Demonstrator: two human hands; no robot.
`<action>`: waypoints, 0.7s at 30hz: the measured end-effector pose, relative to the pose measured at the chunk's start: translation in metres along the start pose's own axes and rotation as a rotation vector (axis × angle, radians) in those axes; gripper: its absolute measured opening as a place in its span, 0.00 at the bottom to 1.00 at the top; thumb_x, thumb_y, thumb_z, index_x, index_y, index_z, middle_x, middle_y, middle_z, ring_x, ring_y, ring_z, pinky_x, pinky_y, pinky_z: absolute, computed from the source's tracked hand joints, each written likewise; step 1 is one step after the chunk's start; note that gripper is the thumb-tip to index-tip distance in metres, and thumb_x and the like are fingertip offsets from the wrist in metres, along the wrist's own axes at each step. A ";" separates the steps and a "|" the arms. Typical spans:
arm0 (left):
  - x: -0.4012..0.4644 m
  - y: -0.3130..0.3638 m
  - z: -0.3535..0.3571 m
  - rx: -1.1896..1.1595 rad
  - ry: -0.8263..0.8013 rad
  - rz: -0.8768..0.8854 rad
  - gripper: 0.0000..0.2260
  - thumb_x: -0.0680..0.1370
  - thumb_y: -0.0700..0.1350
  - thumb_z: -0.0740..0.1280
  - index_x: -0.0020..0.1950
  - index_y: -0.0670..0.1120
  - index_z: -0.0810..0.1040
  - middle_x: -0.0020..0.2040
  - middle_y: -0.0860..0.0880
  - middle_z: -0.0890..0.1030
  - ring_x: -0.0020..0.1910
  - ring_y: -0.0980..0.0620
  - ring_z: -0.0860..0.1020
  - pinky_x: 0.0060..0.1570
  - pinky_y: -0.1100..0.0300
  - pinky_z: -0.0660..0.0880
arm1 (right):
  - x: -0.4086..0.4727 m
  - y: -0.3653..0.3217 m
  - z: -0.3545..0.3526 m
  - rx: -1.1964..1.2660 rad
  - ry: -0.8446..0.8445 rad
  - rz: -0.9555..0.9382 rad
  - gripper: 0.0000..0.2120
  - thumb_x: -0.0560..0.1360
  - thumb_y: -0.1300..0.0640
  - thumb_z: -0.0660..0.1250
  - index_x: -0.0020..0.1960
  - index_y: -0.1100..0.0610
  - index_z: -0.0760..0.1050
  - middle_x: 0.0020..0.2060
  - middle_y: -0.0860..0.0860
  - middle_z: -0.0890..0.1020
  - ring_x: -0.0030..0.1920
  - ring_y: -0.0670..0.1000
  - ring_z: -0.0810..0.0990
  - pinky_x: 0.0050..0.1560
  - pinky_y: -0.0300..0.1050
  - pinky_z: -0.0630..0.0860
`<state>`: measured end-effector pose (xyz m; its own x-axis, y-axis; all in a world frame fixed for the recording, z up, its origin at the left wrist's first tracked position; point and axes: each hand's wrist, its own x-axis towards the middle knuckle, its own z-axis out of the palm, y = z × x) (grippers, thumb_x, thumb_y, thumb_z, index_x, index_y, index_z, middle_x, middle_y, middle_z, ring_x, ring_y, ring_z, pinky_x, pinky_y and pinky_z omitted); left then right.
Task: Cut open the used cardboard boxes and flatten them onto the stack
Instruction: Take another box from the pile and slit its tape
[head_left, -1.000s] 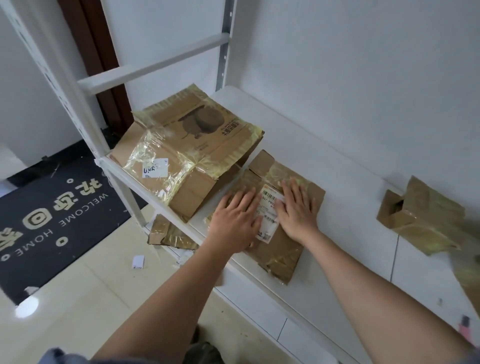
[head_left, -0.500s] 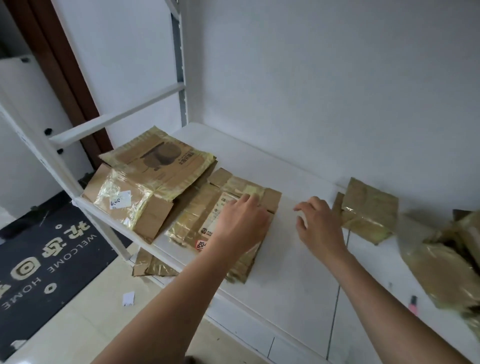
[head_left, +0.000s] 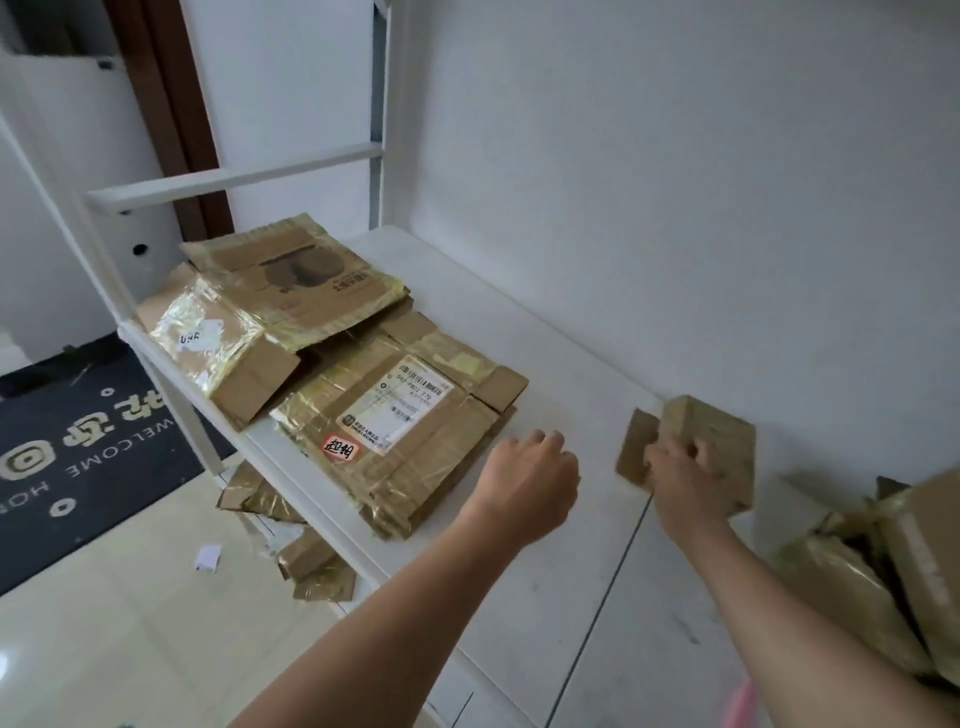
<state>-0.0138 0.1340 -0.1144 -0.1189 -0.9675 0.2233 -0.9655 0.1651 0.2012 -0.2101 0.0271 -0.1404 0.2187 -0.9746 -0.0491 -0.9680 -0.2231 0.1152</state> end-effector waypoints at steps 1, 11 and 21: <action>-0.004 -0.001 0.000 0.004 -0.005 -0.016 0.10 0.82 0.47 0.59 0.51 0.44 0.78 0.49 0.47 0.76 0.50 0.46 0.76 0.39 0.55 0.67 | -0.006 0.000 0.000 0.039 0.027 -0.011 0.13 0.78 0.70 0.55 0.54 0.57 0.73 0.64 0.55 0.68 0.67 0.61 0.64 0.53 0.52 0.70; -0.038 0.000 -0.019 -0.357 -0.092 -0.058 0.29 0.81 0.64 0.50 0.78 0.51 0.57 0.73 0.51 0.67 0.66 0.49 0.71 0.60 0.53 0.72 | -0.105 -0.012 -0.030 1.324 0.419 0.220 0.07 0.83 0.58 0.59 0.50 0.48 0.73 0.48 0.46 0.79 0.48 0.50 0.80 0.40 0.28 0.75; -0.028 0.035 -0.047 -0.528 -0.226 -0.093 0.35 0.70 0.74 0.57 0.72 0.58 0.67 0.58 0.54 0.75 0.55 0.52 0.74 0.57 0.54 0.73 | -0.162 0.003 -0.012 1.896 -0.247 0.768 0.14 0.84 0.59 0.56 0.54 0.67 0.77 0.36 0.64 0.84 0.34 0.59 0.85 0.25 0.41 0.79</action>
<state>-0.0333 0.1760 -0.0687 -0.1414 -0.9898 -0.0152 -0.7348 0.0946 0.6717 -0.2468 0.1836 -0.1204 -0.0669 -0.7781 -0.6245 0.2360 0.5958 -0.7677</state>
